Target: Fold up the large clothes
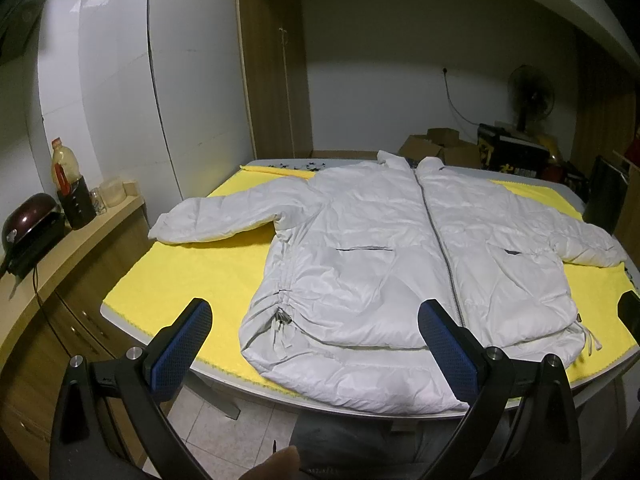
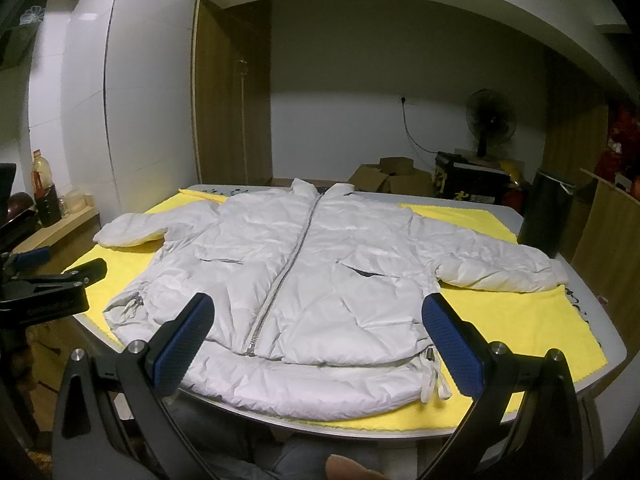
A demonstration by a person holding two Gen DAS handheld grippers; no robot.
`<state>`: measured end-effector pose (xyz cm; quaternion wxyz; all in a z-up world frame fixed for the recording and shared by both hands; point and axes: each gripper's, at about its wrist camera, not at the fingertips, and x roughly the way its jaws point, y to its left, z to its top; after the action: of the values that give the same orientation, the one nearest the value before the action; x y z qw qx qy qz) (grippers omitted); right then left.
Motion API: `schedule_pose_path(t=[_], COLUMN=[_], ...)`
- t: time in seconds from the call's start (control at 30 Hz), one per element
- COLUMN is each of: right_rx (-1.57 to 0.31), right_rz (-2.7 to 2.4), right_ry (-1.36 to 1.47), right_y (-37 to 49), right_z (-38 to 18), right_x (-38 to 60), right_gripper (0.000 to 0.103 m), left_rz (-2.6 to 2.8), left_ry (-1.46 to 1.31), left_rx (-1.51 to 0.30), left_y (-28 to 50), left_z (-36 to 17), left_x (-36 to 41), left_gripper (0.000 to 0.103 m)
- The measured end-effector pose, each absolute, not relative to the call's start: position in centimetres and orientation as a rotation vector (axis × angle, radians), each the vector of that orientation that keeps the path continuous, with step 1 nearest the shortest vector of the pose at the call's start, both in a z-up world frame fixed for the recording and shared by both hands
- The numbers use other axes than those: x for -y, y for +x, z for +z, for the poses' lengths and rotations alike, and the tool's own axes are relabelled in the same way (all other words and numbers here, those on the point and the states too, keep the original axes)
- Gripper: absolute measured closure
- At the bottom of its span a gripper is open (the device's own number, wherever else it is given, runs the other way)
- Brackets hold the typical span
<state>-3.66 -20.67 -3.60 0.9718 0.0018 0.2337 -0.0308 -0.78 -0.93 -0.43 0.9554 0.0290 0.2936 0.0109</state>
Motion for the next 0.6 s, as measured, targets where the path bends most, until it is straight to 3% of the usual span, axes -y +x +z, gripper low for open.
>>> schedule_pose_path(t=[0.6], right_rx=[-0.474], right_rz=[-0.066], right_ry=[0.001], right_y=[-3.66], right_z=[-3.78], right_x=[20.55], right_gripper=[0.000], left_rz=[0.017], left_ry=[0.054], left_rx=[-0.611], left_y=[-0.66], left_z=[-0.74], left_x=[0.81], left_gripper=[0.000])
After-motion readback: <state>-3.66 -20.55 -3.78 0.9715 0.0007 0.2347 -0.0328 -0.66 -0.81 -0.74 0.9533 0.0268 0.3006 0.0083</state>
